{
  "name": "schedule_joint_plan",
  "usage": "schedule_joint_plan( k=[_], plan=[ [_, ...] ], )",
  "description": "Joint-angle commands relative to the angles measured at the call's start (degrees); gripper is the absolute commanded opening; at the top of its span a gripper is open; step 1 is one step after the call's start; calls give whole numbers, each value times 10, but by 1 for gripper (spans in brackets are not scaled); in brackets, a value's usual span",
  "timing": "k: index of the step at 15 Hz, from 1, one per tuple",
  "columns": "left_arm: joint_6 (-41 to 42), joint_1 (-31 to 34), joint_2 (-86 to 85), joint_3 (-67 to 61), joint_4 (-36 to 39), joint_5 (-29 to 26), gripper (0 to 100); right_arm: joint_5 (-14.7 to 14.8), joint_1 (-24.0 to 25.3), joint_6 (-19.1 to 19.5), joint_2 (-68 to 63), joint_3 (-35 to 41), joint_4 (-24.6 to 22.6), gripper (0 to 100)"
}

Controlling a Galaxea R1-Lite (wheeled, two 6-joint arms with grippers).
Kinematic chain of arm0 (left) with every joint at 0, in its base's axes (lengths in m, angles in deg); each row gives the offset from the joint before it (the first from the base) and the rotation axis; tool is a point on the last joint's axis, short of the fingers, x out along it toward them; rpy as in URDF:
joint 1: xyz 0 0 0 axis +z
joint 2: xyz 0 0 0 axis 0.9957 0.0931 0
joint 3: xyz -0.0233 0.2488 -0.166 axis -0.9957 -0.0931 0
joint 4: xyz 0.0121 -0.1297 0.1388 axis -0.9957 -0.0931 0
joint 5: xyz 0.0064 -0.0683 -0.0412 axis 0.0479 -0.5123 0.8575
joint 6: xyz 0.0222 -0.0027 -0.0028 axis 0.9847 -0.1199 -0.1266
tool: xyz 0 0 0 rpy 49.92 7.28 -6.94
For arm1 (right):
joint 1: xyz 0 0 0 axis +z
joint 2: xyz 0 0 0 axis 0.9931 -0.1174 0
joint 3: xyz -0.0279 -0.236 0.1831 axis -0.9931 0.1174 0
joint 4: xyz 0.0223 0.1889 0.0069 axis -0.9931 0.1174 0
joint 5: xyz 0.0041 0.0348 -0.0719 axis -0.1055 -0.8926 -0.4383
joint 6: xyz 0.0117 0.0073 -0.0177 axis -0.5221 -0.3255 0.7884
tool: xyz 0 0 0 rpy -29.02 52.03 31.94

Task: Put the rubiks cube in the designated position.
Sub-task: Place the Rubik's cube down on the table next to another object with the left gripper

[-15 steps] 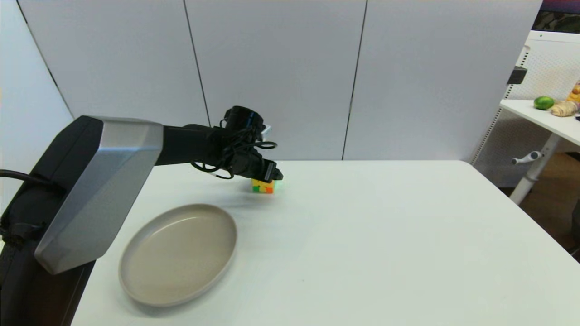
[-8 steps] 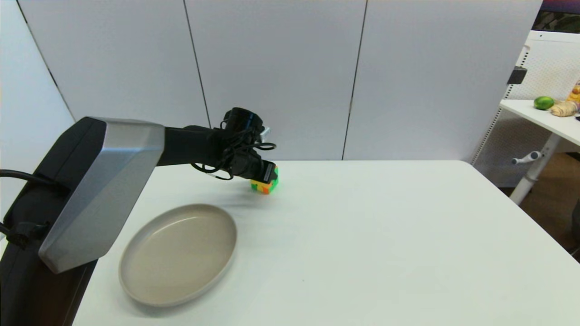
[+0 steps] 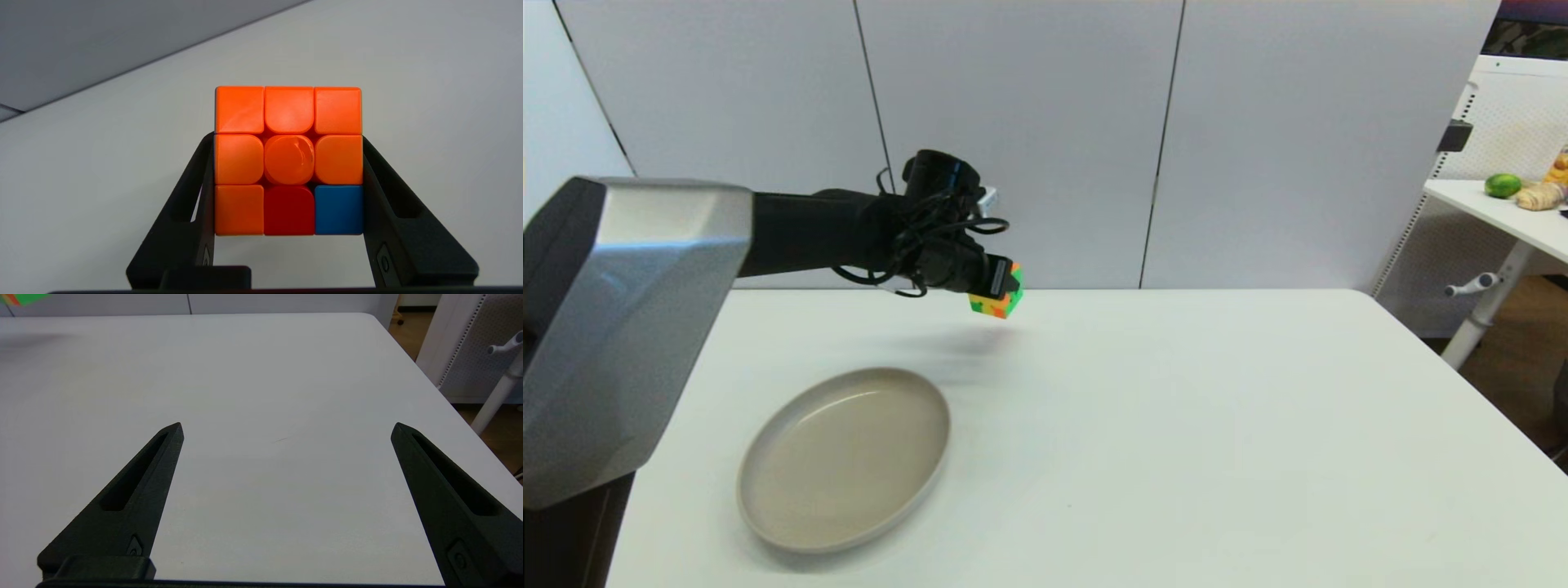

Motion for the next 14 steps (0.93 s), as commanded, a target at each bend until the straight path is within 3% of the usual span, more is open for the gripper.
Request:
schedule_joint_plan(
  k=[1, 5, 14],
  plan=[
    [-7, 33, -118, -71, -11, 9, 0, 0, 0, 0, -1, 0, -1, 100],
    [-12, 104, -242, -204, -13, 90, 0, 0, 0, 0, -1, 0, 0, 100],
    [-30, 251, -343, -431, -12, 89, 0, 0, 0, 0, -1, 0, 0, 100]
  ],
)
